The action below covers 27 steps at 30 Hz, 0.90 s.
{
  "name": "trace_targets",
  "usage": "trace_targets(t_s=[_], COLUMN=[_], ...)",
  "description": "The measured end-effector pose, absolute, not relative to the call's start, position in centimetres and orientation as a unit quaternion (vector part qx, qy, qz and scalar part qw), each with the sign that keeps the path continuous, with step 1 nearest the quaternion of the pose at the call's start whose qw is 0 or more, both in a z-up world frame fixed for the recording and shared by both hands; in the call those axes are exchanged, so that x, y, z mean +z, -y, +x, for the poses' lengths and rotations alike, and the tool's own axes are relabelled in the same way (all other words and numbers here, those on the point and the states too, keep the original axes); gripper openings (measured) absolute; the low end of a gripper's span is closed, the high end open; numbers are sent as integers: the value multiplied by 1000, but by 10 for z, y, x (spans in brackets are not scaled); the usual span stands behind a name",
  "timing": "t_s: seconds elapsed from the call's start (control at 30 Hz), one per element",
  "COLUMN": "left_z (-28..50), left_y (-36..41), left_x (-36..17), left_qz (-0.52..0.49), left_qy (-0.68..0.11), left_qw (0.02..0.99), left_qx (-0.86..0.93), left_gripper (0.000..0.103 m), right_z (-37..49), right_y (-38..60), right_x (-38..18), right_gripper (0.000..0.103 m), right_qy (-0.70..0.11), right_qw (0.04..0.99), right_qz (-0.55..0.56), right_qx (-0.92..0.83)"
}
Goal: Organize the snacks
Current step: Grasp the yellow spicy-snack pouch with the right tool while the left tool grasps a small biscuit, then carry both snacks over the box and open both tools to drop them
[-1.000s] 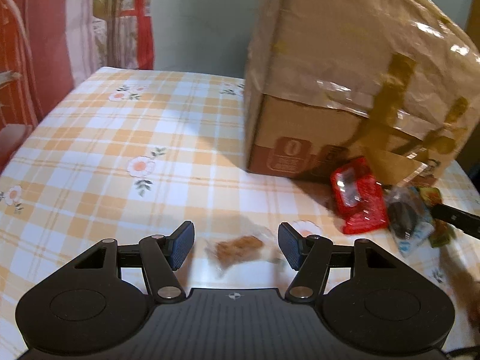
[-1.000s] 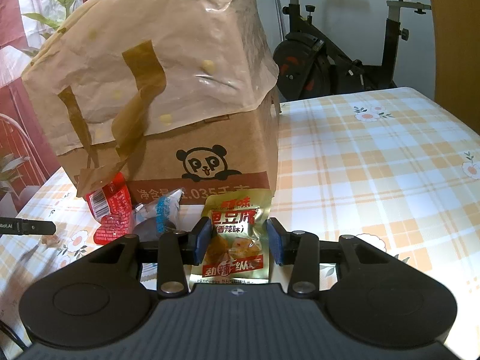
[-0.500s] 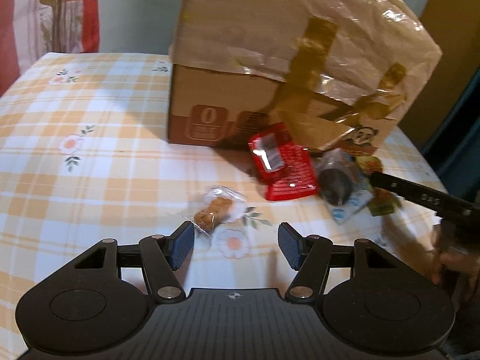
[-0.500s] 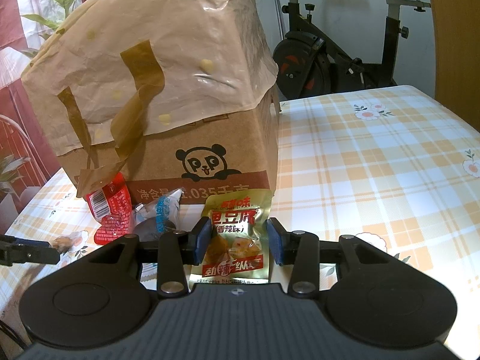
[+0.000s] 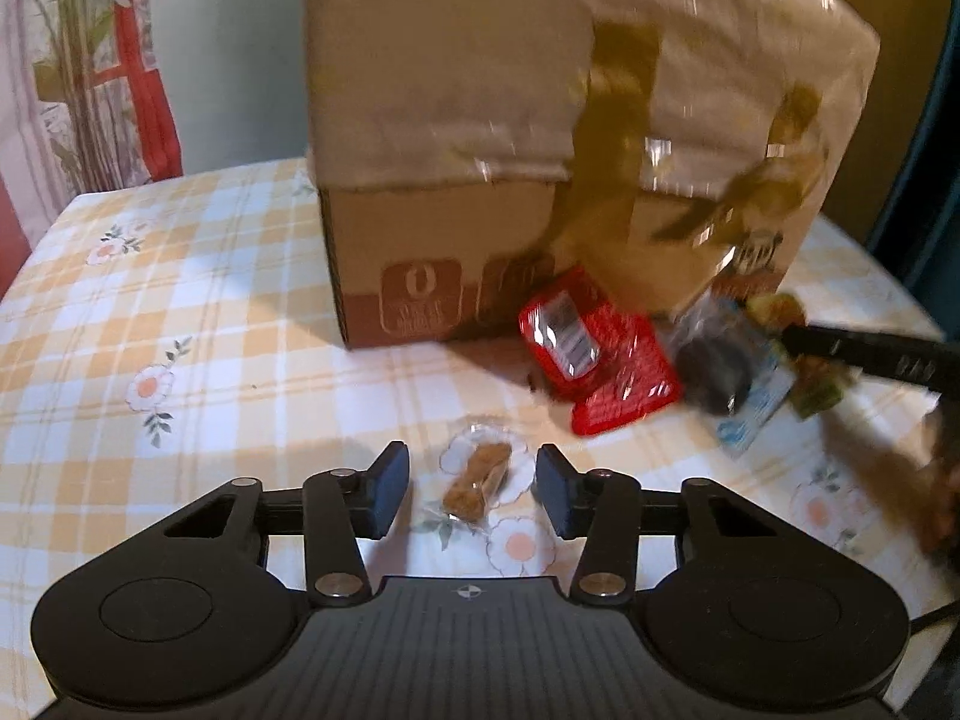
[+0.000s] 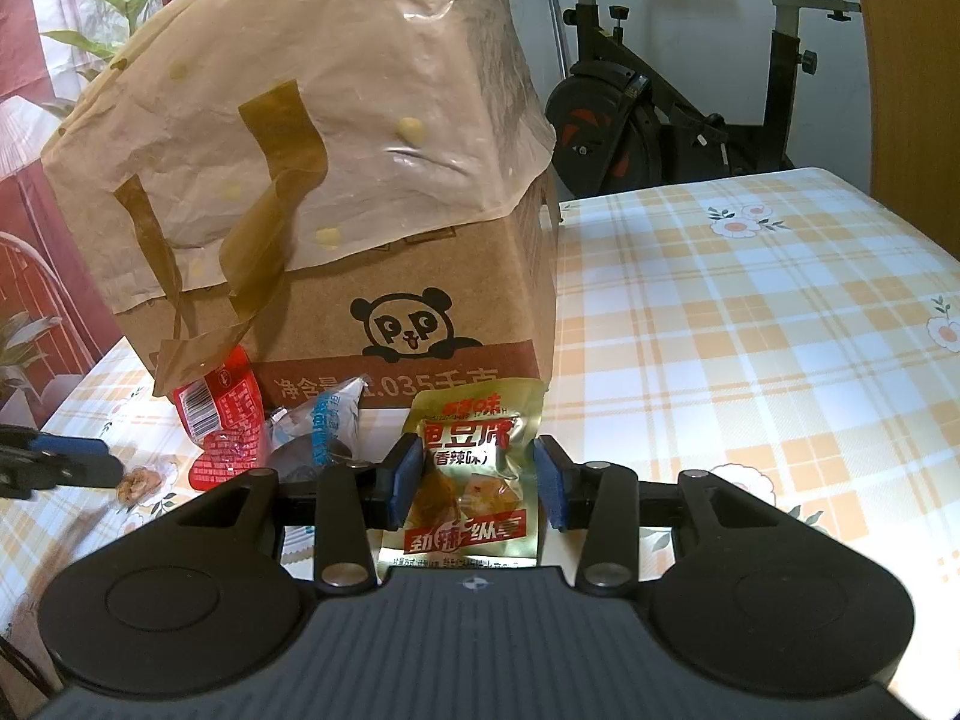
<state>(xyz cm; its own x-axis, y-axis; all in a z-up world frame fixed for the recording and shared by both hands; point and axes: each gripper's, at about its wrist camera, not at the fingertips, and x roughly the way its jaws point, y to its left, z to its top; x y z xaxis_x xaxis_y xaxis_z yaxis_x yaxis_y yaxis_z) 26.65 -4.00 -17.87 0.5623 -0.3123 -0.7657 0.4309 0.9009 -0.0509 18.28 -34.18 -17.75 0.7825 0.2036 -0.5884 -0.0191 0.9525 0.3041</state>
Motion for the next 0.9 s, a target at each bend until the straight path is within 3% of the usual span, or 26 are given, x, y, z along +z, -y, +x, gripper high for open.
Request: trace_targets(t_s=[0.07, 0.1, 0.13, 0.5, 0.9], left_z=[264, 262, 260, 227, 217], left_y=[41, 39, 38, 17, 21], left_x=[-183, -183, -183, -164, -153], left_qz=[83, 90, 86, -50, -75], left_qy=[-411, -404, -401, -375, -364], left_qw=[885, 890, 892, 914, 915], left_qx=[-202, -193, -188, -150, -156], left_gripper=[36, 19, 18, 17, 17], right_z=[183, 183, 183, 182, 169], right_y=[341, 341, 341, 341, 346], right_x=[-178, -178, -179, -178, -169], right_gripper=[43, 43, 43, 43, 43], right_qy=[-325, -325, -325, -321, -287], right_qw=[933, 933, 933, 933, 942], right_qz=[144, 144, 145, 151, 163], right_qx=[60, 60, 60, 62, 55])
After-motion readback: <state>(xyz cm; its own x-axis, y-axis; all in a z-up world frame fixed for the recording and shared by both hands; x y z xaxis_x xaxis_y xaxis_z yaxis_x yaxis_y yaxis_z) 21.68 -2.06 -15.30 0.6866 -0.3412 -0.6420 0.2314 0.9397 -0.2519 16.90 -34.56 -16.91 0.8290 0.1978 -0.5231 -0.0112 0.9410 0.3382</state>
